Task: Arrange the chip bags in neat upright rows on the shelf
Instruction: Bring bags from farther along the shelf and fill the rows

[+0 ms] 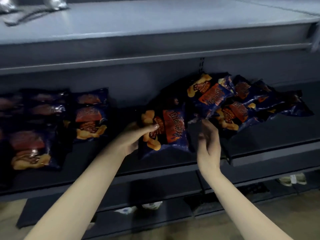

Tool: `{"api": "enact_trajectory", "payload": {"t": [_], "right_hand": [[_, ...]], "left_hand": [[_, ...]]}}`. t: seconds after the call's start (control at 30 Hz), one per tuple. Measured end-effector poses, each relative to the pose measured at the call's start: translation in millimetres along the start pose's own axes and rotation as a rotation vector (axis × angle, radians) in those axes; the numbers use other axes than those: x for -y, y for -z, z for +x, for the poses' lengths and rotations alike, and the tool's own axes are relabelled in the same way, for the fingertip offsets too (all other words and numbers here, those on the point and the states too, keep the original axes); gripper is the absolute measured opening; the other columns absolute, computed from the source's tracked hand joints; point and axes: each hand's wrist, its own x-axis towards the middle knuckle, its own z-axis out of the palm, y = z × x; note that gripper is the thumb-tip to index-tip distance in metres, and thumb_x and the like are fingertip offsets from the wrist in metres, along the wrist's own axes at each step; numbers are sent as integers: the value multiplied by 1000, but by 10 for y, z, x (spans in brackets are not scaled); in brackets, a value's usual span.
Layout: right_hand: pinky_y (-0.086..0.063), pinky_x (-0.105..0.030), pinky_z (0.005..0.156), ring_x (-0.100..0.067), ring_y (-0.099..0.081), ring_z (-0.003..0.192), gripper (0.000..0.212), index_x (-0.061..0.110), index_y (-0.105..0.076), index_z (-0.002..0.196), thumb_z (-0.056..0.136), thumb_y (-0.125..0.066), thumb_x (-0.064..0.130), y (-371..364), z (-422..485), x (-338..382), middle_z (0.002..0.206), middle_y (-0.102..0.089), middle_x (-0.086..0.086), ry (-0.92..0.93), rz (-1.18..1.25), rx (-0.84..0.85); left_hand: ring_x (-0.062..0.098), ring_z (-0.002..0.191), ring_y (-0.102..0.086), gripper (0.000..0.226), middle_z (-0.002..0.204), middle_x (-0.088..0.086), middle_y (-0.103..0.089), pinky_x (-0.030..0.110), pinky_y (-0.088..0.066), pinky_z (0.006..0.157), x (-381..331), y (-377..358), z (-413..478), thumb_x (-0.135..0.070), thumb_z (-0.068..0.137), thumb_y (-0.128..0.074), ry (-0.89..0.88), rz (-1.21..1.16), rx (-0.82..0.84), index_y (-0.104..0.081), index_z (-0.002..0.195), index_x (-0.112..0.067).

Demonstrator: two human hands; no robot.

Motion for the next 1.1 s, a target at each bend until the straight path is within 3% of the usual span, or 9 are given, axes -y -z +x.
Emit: {"api": "enact_trajectory", "payload": {"t": [0.07,0.2,0.3,0.37,0.57,0.7,0.83,0.97,1.1], "right_hand": [[-40,-16,93,-2,-53,112,39,24,-48,122,88,-43,7,-310,-31,20,115,-56,19,-140,192,48],[-49,-29,91,-16,-59,106,34,26,-50,119,90,-53,8,-979,-152,200,117,-57,0,-450,610,336],[-51,-23,85,-9,-61,107,35,31,-52,118,84,-62,29,-1457,-256,436,117,-62,3,-486,619,569],[-52,-24,86,-13,-63,108,40,22,-55,120,83,-69,25,-1716,-358,546,116,-67,1,-457,594,588],[-54,-35,85,-20,-67,100,38,15,-58,116,80,-72,12,-2091,-532,577,106,-71,-4,-520,520,567],[-52,-30,89,-16,-65,105,38,16,-57,118,83,-68,8,-2185,-390,542,111,-69,-1,-438,483,574],[-50,-38,92,-18,-63,106,43,16,-56,119,80,-71,7,-2261,-278,473,113,-66,-4,-378,285,678],[-50,-31,87,-12,-61,104,44,31,-53,112,77,-75,15,-2406,-366,469,110,-64,4,-339,142,736],[-51,-40,90,-19,-63,101,46,14,-55,118,77,-74,25,-2613,-340,446,108,-65,-4,-386,-29,715]], "left_hand": [[19,65,-71,27,85,-5,-74,25,-55,54,16,228,-152,-21,68,-72,-65,-209,-126,-68,93,-29],[22,76,-71,27,84,8,-73,30,-56,61,186,593,-413,-18,73,-67,-175,-599,-294,-64,100,-18],[24,96,-67,48,107,12,-69,32,-55,69,362,717,-563,-22,72,-67,-210,-723,-400,-58,118,-12],[27,105,-63,54,117,15,-64,35,-53,77,484,754,-670,-21,71,-68,-210,-781,-440,-55,123,-11],[21,88,-67,28,95,10,-69,34,-53,75,566,1057,-933,-6,76,-66,-280,-774,-583,-61,103,-11],[11,99,-62,38,108,-2,-64,19,-51,79,518,1295,-1100,7,84,-60,-374,-454,-778,-52,111,-19],[7,116,-45,41,127,4,-47,4,-31,94,698,1346,-1234,5,78,-65,-444,456,-929,-54,113,-15],[18,135,-29,50,143,7,-33,18,-26,107,887,1302,-1228,-2,79,-63,-474,863,-792,-49,126,-13],[25,137,-24,58,147,10,-26,27,-30,108,912,1333,-1145,1,78,-60,-486,969,-759,-44,132,-10]]}}
